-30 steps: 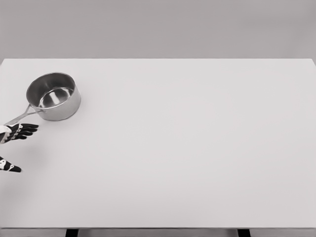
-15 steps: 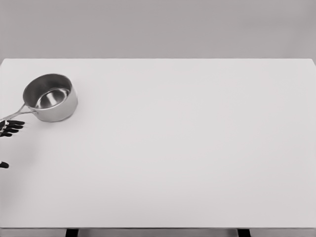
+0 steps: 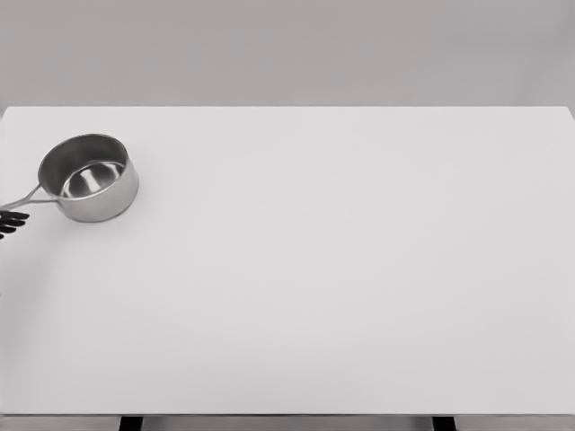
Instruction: Rotate pot handle
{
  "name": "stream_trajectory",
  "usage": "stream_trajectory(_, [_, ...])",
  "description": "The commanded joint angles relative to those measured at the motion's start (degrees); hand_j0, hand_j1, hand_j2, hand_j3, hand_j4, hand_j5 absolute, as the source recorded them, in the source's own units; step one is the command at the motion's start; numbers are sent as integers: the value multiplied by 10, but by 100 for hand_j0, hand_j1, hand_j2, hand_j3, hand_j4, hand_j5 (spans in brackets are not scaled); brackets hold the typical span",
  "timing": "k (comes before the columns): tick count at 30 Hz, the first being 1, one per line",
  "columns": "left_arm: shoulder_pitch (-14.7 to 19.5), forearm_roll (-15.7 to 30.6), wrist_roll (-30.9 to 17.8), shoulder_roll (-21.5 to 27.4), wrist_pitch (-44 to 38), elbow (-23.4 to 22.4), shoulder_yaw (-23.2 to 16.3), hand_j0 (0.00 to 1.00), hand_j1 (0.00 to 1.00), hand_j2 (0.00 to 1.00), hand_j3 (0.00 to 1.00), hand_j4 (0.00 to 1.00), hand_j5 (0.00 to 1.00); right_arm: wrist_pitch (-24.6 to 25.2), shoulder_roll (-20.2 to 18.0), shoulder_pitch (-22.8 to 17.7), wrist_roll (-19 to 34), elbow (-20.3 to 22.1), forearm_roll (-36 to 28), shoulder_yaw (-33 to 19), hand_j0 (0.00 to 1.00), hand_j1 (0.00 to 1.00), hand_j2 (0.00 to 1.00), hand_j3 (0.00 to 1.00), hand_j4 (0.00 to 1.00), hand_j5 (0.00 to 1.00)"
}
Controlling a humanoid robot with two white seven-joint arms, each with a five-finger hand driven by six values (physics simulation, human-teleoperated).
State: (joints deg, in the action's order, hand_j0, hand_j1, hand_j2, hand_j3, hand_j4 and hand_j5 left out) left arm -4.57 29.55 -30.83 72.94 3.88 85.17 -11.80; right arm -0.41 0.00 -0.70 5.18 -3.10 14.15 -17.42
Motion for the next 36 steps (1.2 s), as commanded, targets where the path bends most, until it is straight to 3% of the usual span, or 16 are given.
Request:
stream_trajectory(1, [0, -6, 1, 1, 0, 0, 0, 100, 100, 100, 100, 100, 100, 0, 0, 0, 0, 0, 0, 0, 100, 100, 100, 100, 100, 100])
stream_trajectory(36, [49, -45, 2, -25, -1, -40, -2, 100, 100, 100, 100, 100, 100, 1, 0, 0, 0, 0, 0, -1, 100, 100, 100, 100, 100, 100])
